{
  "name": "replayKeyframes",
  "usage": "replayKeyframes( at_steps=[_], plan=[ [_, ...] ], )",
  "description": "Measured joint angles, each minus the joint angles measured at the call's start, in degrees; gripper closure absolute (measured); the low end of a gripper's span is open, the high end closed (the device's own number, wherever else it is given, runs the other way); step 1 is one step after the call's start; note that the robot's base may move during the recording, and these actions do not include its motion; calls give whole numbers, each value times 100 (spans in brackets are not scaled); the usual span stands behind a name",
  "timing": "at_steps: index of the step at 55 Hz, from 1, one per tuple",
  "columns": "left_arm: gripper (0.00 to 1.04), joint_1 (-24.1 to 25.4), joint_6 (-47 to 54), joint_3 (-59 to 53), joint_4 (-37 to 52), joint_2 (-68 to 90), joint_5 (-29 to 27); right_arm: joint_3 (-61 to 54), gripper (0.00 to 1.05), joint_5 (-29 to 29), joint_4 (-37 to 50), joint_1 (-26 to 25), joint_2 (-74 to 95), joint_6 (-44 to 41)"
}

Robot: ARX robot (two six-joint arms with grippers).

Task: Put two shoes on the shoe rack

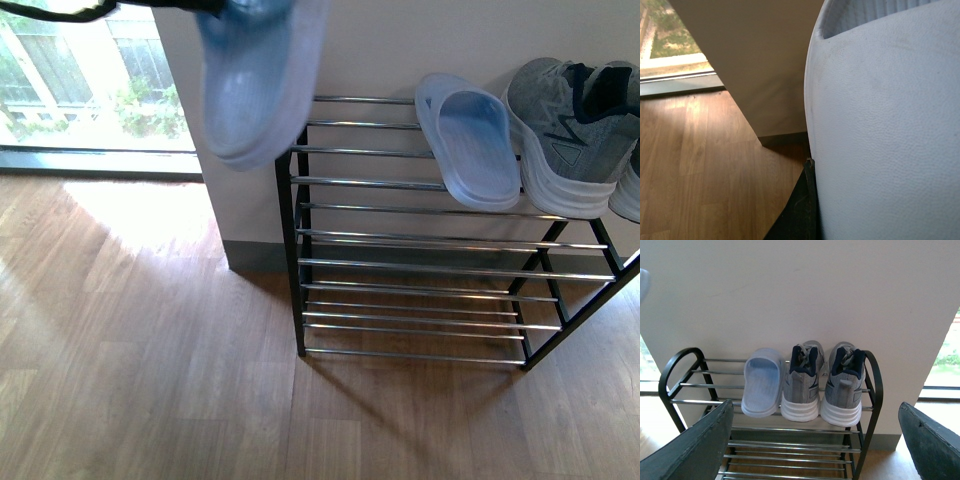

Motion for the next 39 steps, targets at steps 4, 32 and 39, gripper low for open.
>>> replayKeyframes(
  at_steps=[4, 32, 39],
  plan=[
    [103, -107, 0, 424, -160, 426, -103, 0, 9, 0, 0, 0, 0, 0],
    [103, -415, -168, 4457, -1790, 3926, -730, 0, 9, 0, 0, 0, 0, -2],
    [103, -452, -153, 5219, -2166, 4472, -828, 0, 9, 0, 0, 0, 0, 0]
  ],
)
